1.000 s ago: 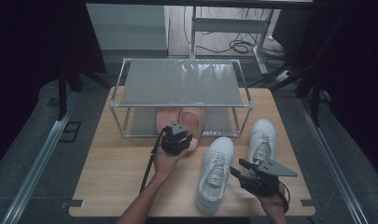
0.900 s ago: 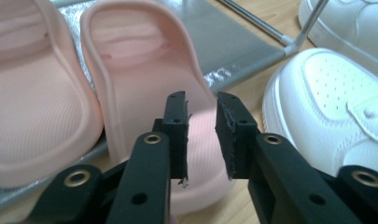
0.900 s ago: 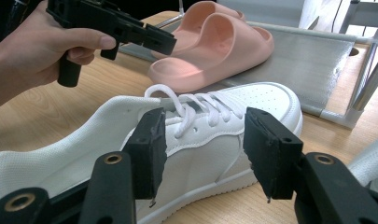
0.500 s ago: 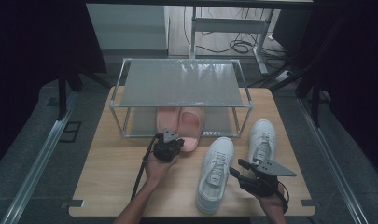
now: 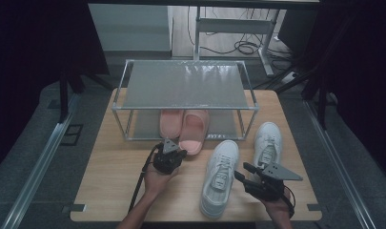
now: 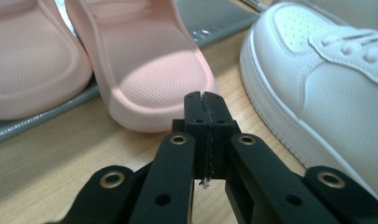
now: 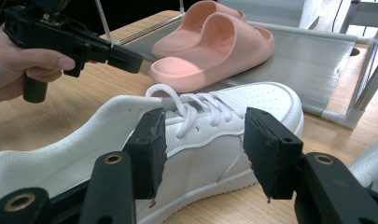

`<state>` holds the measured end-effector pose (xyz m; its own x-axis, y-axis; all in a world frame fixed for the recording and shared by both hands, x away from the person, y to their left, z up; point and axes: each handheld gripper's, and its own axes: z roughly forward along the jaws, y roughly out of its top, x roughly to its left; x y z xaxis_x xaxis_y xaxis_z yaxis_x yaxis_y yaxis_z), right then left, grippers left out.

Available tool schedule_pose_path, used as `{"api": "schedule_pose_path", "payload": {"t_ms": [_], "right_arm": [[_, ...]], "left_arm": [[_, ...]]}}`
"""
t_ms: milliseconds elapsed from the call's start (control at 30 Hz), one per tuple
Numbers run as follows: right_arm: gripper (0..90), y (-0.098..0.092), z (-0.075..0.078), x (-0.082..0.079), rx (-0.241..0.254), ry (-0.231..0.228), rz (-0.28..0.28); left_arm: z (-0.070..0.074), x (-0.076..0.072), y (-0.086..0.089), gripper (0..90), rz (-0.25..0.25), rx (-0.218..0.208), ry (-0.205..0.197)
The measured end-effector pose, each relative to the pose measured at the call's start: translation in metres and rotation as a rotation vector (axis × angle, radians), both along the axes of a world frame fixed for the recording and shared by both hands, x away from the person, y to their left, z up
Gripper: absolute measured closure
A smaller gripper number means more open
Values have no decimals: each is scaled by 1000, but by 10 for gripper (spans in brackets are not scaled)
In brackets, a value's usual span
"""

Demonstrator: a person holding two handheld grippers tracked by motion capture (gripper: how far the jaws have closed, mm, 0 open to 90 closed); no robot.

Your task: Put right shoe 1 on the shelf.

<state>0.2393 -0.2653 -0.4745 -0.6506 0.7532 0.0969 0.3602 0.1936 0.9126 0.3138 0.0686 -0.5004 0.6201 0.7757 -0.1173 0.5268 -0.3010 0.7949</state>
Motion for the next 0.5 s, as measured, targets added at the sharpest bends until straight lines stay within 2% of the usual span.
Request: {"api": "schedule_pose_path", "payload": {"t_ms": [500], "right_arm": [[495, 2, 1, -1, -1, -2, 5]], "left_arm": [[-12, -11, -9, 897, -66, 50, 20]]}}
